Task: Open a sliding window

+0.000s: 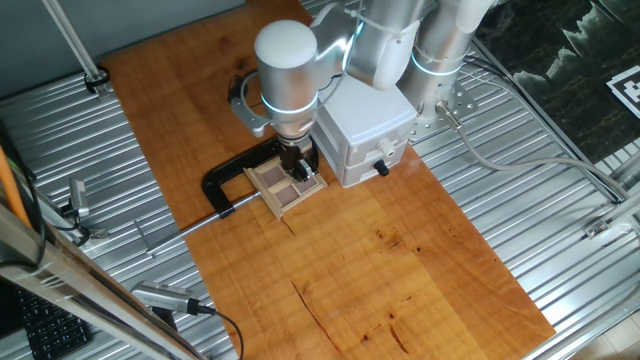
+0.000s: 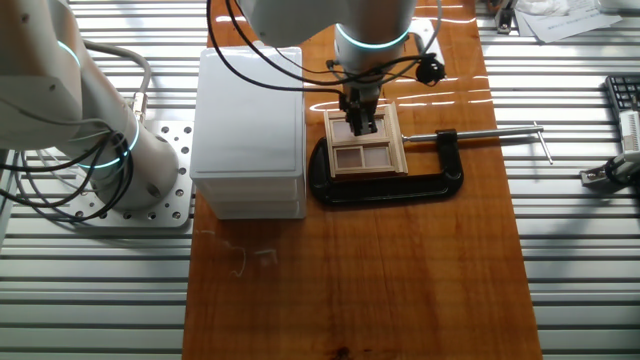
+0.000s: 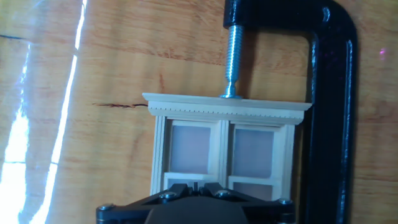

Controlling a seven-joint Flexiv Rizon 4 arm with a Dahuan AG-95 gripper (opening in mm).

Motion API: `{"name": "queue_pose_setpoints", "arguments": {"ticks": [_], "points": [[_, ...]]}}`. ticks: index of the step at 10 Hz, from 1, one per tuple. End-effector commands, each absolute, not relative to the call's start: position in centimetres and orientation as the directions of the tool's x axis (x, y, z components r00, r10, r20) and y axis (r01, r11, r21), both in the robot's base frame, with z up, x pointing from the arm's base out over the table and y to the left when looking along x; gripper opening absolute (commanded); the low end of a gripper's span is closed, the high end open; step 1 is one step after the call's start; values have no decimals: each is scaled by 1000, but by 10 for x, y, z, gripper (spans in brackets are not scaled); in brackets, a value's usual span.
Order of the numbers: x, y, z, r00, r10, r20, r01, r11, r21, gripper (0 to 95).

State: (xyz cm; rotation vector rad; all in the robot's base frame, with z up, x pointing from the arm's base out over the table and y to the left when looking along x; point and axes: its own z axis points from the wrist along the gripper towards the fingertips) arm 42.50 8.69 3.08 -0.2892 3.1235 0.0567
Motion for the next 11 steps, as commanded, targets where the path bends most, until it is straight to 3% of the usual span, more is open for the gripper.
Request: {"name": "queue_pose_setpoints", "arguments": {"ticks": [1, 11], "points": [[425, 87, 30, -984, -176, -5, -176, 984, 33, 0], [421, 91, 25, -989, -147, 14, -147, 989, 37, 0]]}}
